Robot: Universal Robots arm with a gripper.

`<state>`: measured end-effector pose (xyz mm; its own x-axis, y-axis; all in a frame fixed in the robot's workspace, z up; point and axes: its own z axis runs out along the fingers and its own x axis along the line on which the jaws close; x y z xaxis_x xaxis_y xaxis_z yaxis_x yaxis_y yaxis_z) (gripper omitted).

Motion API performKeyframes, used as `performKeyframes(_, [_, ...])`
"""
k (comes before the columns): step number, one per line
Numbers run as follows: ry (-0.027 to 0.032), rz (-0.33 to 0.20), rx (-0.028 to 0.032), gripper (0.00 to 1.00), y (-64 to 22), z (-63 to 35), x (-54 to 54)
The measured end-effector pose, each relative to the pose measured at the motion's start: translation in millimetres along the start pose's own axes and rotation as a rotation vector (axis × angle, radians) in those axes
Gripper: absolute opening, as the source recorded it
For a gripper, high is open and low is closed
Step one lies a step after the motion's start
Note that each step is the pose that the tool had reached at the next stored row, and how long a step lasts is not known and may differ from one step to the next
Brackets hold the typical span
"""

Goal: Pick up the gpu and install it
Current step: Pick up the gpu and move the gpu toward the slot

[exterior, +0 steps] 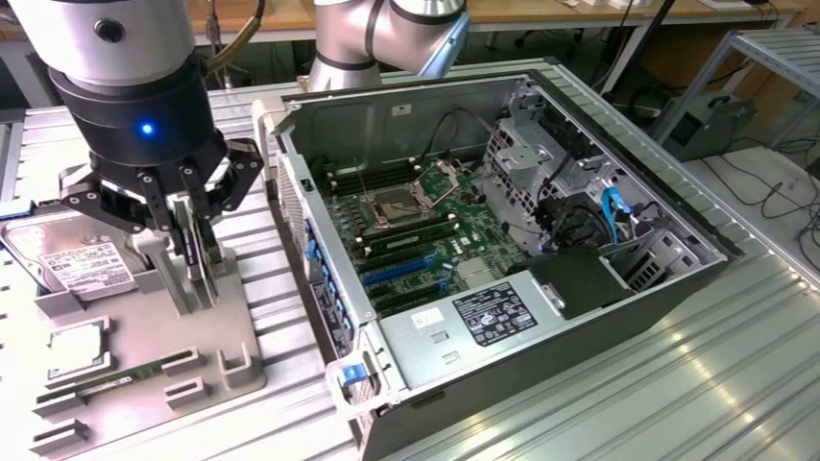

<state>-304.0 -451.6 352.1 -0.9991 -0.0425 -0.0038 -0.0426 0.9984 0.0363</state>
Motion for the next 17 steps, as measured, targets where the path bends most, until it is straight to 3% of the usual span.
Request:
performKeyframes(11, [0.0093, 0.000, -0.0004, 0.28, 0.7, -18.8, -1.1])
performKeyframes(17, [0.0170, 0.001, -0.0008, 0.28, 1.2, -34.8, -1.8])
